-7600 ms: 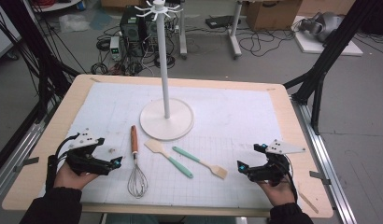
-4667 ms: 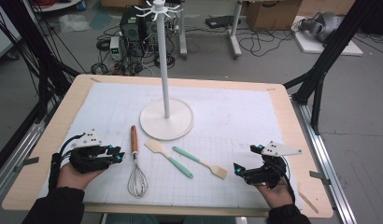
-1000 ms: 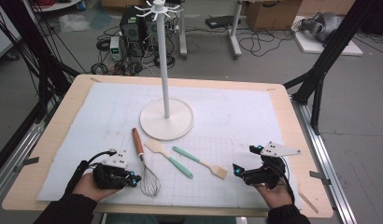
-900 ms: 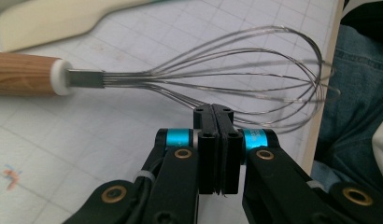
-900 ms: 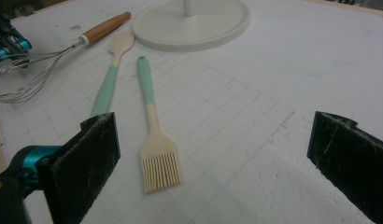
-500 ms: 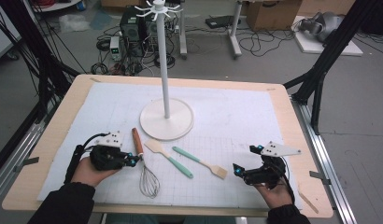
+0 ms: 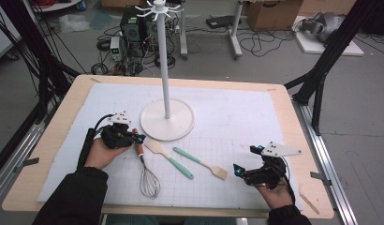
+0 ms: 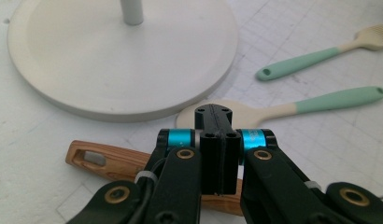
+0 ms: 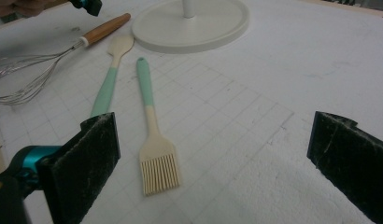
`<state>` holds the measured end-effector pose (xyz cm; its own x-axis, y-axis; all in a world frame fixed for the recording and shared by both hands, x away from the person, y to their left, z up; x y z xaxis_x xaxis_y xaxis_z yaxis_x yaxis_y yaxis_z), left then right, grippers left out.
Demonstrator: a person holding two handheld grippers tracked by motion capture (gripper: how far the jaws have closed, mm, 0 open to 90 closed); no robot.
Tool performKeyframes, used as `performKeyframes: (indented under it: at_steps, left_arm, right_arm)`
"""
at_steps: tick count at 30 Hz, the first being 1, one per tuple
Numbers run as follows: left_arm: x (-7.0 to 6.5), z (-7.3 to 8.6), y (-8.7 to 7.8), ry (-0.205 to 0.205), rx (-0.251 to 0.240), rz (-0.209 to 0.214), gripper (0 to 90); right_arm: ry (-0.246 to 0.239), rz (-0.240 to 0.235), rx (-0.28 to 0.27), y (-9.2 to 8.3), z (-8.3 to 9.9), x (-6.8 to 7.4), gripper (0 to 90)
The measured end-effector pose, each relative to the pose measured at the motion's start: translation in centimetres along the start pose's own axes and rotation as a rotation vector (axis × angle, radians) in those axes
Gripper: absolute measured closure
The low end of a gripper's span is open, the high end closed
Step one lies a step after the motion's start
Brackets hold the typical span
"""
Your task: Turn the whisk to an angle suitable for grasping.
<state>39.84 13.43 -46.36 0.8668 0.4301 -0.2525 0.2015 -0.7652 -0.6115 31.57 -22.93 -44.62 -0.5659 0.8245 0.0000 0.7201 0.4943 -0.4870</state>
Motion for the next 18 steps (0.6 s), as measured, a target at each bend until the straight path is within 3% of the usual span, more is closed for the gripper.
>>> performKeyframes:
  at_steps: [18]
  left_arm:
    - [1.0,0.9,1.3,-0.018,0.056,-0.003,89.5]
  right_arm:
    - [0.002,-0.003,0.002,0.1,-0.1,0.1,0.9]
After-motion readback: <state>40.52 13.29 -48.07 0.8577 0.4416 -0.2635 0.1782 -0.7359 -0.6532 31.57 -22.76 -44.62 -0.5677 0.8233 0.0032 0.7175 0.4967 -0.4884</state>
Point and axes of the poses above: each handheld gripper's, and its own axes: y roughly forward along the jaws, z roughly out of its underside, x roughly to its left, the point moved 9 cm from there along y, roughly forward along the jaws, and after that the axes turned 12 degrees about z, right-handed, at the moved point
